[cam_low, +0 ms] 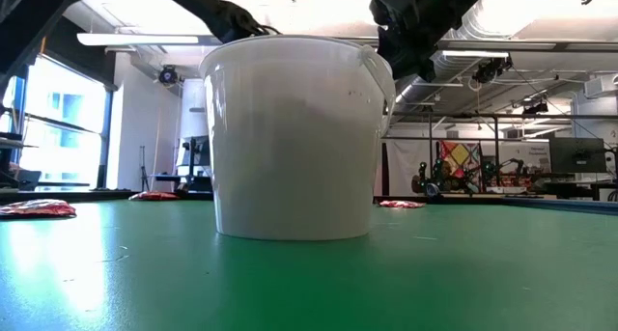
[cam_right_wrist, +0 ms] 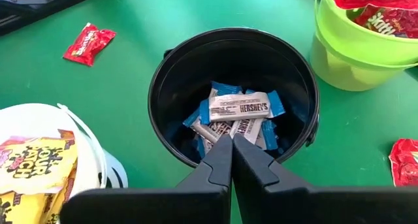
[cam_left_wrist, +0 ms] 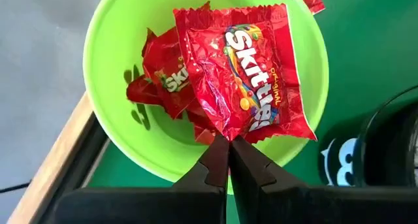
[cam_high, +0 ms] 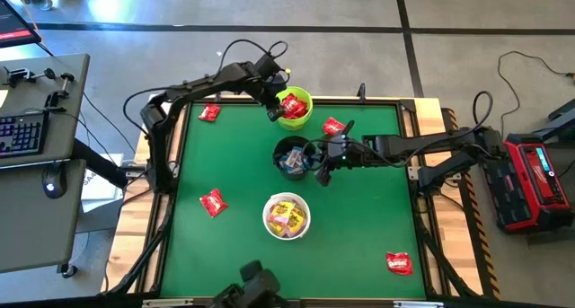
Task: Sort candy by brand, put in halloween buckets
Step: Put the red candy into the green bucket
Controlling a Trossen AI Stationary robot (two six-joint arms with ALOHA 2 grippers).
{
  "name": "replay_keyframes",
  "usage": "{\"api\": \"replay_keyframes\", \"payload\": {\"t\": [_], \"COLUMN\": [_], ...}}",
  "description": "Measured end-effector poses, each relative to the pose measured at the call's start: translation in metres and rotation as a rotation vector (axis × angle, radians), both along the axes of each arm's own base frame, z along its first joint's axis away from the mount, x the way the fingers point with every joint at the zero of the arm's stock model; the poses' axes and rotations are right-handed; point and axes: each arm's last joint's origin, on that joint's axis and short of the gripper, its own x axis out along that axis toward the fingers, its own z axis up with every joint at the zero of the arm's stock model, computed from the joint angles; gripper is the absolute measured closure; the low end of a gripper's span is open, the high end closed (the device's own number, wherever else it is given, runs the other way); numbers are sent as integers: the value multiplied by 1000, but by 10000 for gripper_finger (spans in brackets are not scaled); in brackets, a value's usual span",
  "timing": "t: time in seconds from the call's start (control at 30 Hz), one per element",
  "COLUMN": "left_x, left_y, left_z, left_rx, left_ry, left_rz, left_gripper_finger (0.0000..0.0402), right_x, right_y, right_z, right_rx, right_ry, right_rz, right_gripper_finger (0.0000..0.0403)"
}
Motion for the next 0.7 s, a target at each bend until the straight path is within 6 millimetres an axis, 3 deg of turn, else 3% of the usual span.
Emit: {"api": "replay_keyframes", "payload": {"t": [0.3, 0.57, 0.7], "left_x": [1, 1, -3], "left_y": [3, 2, 0], "left_z": [-1, -1, 14], "left_rx": [76, 77, 122], "left_ry": [27, 27, 11], "left_rz": [-35, -35, -22], "left_gripper_finger": [387, 329, 295], "right_x": [-1, -1, -1], "right_y": [-1, -1, -1], "right_z": [-1, -1, -1], "right_rx": [-19, -19, -21], "right_ry": [10, 10, 11], "right_rz": [-29, -29, -28], "right_gripper_finger": [403, 401, 388]}}
